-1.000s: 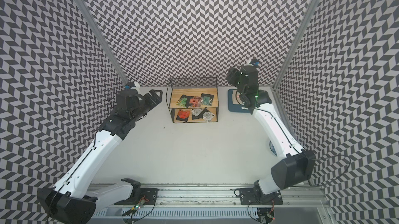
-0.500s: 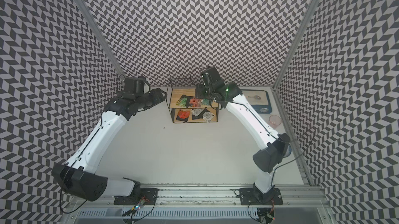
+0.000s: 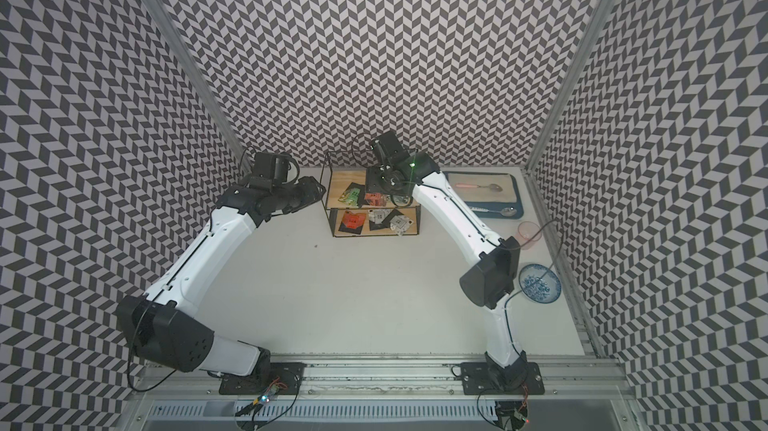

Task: Remove the tea bags from the shelf
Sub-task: Pick up the tea bag from the shelf.

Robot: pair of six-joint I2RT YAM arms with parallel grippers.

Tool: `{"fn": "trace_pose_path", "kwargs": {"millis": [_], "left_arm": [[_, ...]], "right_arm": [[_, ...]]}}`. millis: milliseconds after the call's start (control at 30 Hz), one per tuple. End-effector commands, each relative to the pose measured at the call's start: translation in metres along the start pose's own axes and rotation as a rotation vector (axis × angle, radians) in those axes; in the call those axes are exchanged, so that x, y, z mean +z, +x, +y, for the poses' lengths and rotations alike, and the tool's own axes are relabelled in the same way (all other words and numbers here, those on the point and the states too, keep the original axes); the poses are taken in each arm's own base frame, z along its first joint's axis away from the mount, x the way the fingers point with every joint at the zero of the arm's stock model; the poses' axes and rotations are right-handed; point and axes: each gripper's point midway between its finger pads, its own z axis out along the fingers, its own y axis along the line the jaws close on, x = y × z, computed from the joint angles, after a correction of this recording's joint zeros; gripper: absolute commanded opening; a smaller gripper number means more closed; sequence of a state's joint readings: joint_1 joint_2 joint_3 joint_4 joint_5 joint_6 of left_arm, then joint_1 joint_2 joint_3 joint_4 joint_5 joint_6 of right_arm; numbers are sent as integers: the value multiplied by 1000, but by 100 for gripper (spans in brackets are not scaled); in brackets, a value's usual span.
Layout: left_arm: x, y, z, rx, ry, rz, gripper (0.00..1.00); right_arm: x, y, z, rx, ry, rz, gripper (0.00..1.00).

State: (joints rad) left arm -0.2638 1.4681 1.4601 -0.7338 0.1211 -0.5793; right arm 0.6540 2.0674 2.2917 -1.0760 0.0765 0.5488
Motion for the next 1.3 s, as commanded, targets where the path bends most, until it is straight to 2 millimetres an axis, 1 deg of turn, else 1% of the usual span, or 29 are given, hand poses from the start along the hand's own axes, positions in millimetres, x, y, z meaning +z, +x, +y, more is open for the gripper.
{"fn": "trace_pose_path", "kwargs": {"millis": [0,100,200,367,500,700,900,1200,1267], "left_arm": [[8,2,4,15,-10,0,55],[13,5,5,18,-9,7,52],[17,6,4,22,-5,15,51],[18,4,-2,39,6,11,50],[19,0,-8,62,5,1,50],[27,-4,1,84,-61,-6,48],[29,-4,6,88,-80,-14,46],[40,-1,6,104,-79,4,33],[42,0,8,112,-87,6,32]], "right_arm": [[13,1,5,-48,46,-18,70],[24,2,3,-95,97,-31,75],[34,2,1,-123,123,-35,79],[39,-4,-1,-177,169,-67,84],[45,-3,-5,-198,193,-66,86],[54,1,-2,-208,179,-46,87],[62,7,-3,-215,184,-26,86],[71,15,-5,-226,202,-8,85],[74,17,-6,-231,204,-1,85]]}}
